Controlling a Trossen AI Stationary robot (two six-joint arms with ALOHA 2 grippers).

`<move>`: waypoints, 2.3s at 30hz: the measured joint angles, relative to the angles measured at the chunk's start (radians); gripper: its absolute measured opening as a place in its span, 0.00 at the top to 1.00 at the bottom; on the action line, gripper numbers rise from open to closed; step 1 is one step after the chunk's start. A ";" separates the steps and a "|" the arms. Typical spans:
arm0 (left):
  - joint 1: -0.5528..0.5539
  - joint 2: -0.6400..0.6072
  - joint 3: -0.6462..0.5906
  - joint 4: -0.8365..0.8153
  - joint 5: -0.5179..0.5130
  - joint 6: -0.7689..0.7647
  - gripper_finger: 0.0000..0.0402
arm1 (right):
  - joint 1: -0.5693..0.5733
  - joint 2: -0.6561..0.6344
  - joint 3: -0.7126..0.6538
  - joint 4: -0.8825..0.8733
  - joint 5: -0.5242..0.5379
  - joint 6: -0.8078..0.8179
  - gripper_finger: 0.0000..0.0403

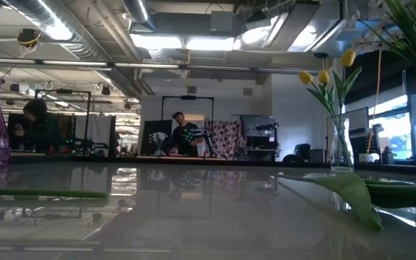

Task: Sort flowers into vase by color
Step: Put the top red flower into the purple vase

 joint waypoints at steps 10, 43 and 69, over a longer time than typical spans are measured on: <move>0.135 0.171 0.001 0.926 0.455 0.655 0.99 | -0.039 0.171 0.000 0.020 0.046 0.220 0.29; 0.560 0.523 0.001 1.452 0.943 0.535 0.95 | -0.423 0.383 -0.001 -0.001 -0.214 0.660 0.98; 0.567 0.420 0.000 0.938 1.016 0.406 0.98 | -0.423 0.378 0.001 -0.337 -0.362 0.981 0.94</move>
